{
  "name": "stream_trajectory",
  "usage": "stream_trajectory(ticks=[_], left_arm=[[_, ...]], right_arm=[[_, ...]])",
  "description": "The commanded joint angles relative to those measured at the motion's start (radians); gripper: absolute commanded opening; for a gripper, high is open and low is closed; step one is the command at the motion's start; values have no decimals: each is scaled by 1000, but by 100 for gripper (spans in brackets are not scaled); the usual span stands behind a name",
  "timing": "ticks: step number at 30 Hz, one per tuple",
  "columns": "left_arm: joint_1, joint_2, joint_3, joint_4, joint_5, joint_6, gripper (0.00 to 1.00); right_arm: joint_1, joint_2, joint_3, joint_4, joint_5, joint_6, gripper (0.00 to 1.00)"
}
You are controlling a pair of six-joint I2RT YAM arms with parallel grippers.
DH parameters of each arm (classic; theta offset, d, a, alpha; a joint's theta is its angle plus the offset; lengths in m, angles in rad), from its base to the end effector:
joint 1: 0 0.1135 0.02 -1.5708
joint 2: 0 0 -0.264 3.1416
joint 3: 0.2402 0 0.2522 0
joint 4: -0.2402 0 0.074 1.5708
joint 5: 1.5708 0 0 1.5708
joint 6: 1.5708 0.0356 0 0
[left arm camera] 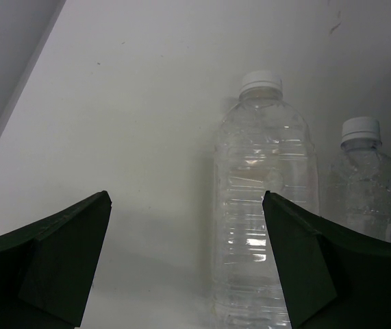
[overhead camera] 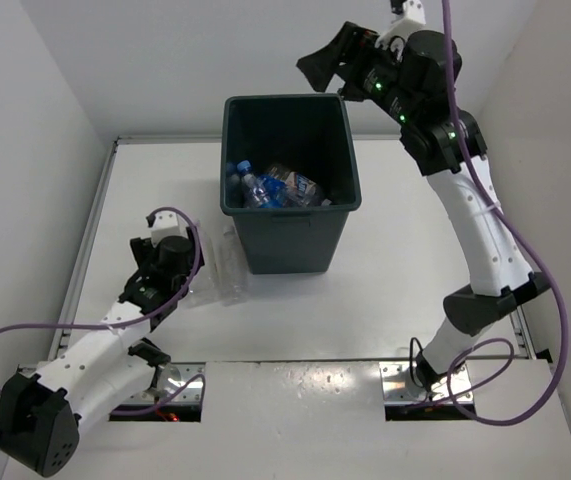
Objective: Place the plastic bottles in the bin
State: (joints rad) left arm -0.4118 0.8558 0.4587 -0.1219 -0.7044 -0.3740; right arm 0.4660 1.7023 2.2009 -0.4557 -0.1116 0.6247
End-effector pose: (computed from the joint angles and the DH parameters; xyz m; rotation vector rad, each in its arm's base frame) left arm 0.1777 -0.0525 0.2233 -0.3736 1.9293 0.2254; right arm 0.3112 0.1610 0.5497 0.0339 1.6059 0.9449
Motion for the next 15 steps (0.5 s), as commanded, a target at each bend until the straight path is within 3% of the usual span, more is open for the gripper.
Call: stream_trajectory(ticks=[1, 2, 5, 10, 15], left_arm=[[-10, -26, -9, 25, -24, 7, 100], [-10, -26, -9, 34, -24, 7, 100], [-33, -58, -20, 45, -24, 7, 100], [-64, -81, -32, 70, 25, 18, 100], [-64, -32, -6, 48, 78, -20, 100]], right_arm=[[6, -65, -4, -69, 246, -5, 100], [16, -75, -13, -154, 344, 13, 100], [16, -180, -175, -276, 441, 70, 100], [46, -428, -514, -325, 470, 138, 100], [57, -665, -814, -365, 350, 274, 100]])
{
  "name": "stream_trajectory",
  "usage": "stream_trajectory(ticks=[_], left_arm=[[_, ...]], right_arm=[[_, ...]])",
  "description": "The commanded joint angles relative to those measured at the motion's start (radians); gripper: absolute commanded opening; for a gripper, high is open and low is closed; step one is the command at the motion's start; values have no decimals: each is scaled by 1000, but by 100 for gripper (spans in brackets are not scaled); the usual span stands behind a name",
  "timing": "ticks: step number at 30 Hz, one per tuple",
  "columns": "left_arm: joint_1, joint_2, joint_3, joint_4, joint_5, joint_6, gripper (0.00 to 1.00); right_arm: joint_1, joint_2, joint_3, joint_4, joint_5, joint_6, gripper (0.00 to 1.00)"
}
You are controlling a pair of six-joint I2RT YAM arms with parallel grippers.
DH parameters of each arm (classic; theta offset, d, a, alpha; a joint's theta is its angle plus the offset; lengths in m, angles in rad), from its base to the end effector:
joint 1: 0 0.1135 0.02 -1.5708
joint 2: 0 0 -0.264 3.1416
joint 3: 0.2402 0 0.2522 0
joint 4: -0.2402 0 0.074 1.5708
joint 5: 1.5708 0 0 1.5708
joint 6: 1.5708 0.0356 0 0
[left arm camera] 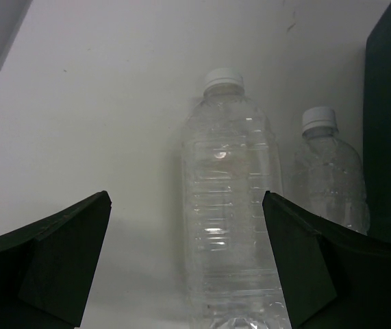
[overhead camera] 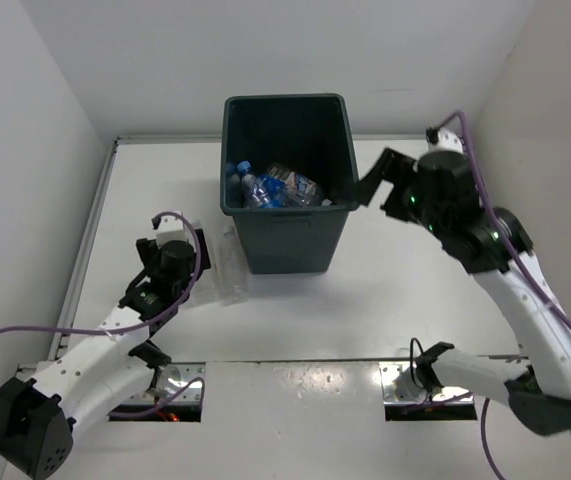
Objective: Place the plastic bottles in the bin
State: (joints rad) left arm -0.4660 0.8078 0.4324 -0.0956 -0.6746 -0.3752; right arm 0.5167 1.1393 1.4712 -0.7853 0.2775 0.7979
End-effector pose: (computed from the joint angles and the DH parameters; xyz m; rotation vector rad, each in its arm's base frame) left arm 0.1692 -0.0602 0.2241 -0.3204 1.9086 0.1322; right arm 0.1952 0.0997 0.4424 0.4628 1.9972 0.5543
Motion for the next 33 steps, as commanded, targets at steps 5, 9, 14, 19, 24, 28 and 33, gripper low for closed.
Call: stream_trajectory(ticks=[5, 9, 14, 19, 24, 28, 33], left_arm=[[-10, 68, 39, 13, 170, -60, 100], [9, 128, 39, 13, 145, -90, 100], [125, 163, 69, -9, 193, -79, 100], [193, 215, 100, -29, 309, -41, 100], [204, 275, 127, -29, 354, -41, 100], [204, 275, 115, -19, 343, -41, 100], [204, 286, 106, 0, 343, -41, 100]], right_arm=[[52, -214, -155, -141, -21, 127, 100], [52, -237, -134, -160, 5, -17, 100], [52, -257, -153, -117, -46, -98, 100], [52, -266, -153, -63, -110, -157, 100], [52, -266, -190, -20, -130, -201, 100], [52, -266, -227, 12, -141, -224, 100], [52, -234, -227, 60, -168, -275, 100]])
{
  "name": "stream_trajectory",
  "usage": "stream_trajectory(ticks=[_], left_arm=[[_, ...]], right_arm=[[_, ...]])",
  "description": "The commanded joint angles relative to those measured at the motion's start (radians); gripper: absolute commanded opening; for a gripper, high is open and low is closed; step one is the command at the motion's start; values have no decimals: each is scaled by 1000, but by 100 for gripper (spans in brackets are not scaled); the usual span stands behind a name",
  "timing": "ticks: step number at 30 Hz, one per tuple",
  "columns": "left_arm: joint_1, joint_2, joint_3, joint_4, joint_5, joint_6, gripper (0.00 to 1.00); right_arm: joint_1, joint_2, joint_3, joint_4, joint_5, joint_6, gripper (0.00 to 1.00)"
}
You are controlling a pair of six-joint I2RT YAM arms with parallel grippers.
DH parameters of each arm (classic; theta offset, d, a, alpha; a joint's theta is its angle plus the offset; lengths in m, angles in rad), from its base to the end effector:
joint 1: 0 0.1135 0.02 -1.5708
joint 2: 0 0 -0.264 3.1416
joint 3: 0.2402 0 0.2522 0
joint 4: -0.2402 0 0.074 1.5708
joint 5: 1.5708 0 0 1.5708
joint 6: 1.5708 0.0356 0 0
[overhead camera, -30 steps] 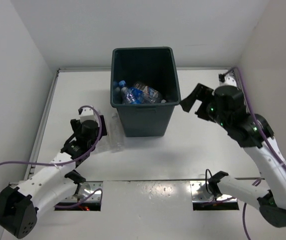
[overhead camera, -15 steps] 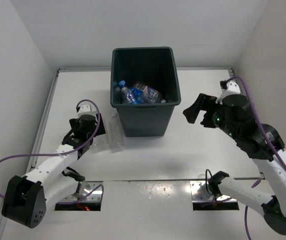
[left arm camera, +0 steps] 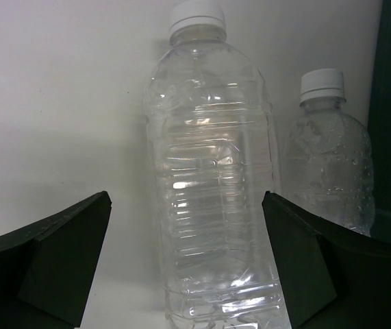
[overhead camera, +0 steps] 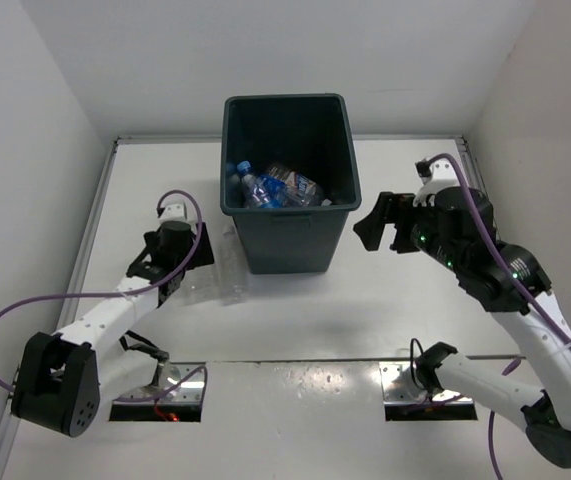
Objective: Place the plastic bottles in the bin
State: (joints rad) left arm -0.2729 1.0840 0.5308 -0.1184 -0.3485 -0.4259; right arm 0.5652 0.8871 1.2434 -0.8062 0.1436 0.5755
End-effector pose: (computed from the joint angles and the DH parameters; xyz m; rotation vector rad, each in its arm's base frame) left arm 0.2157 -0.0477 0.2023 -0.3525 2.1670 0.0004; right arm 0.1381 0.0815 0.4123 0.1037 2.0615 0.5739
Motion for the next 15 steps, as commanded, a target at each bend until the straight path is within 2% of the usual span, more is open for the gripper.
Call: stream_trajectory(ticks=[1, 15], left_arm=[[11, 10, 8, 32, 26, 10, 100], [-9, 25, 77, 56, -64, -8, 100]], right_arm=[[4, 36, 1, 81, -53, -69, 100], [4, 144, 11, 202, -105, -143, 100]])
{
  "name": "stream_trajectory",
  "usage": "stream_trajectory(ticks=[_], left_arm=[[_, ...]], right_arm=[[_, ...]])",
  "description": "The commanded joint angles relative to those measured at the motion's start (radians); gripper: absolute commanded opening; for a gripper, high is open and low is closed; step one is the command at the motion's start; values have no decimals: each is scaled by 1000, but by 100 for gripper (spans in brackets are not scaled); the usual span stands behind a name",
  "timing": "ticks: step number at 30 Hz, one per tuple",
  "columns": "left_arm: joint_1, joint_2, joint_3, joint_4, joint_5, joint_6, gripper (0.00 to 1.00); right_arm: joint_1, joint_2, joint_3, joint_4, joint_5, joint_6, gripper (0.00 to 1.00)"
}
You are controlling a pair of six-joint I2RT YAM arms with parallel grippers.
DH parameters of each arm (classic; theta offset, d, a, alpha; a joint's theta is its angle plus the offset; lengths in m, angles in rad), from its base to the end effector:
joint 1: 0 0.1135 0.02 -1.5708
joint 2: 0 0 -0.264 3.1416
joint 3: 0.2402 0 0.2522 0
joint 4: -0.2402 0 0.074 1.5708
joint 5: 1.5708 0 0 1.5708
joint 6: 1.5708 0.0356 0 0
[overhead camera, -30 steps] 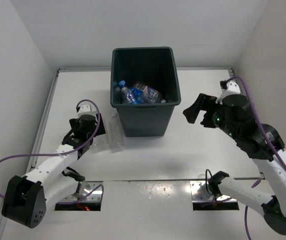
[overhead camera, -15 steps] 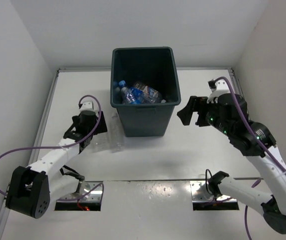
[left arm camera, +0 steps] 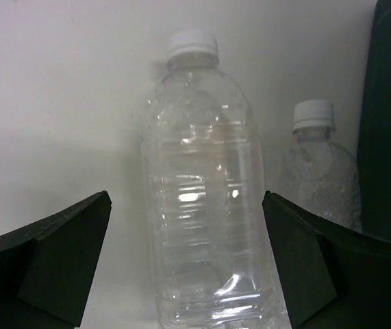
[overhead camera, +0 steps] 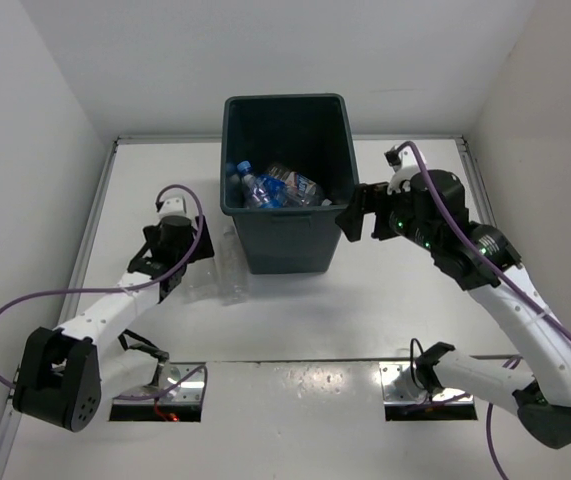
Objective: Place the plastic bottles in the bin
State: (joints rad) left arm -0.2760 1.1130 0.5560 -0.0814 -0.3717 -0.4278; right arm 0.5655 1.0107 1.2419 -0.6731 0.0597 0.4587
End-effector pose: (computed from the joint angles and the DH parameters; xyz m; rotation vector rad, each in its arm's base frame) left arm 0.2239 -0.0500 0.2079 -0.3658 2.1282 0.0066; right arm 0.1729 0.1072 0.4049 -0.0711 2.0609 0.5860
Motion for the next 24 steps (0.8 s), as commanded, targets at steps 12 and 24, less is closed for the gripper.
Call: stream_trajectory(ticks=[12, 24], left_arm=[[-6, 8, 21, 32, 20, -15, 100], [-6, 73, -67, 97, 111, -54, 100]], right_arm=[[4, 29, -18, 99, -31, -26, 100], [4, 29, -38, 99, -31, -45, 100]])
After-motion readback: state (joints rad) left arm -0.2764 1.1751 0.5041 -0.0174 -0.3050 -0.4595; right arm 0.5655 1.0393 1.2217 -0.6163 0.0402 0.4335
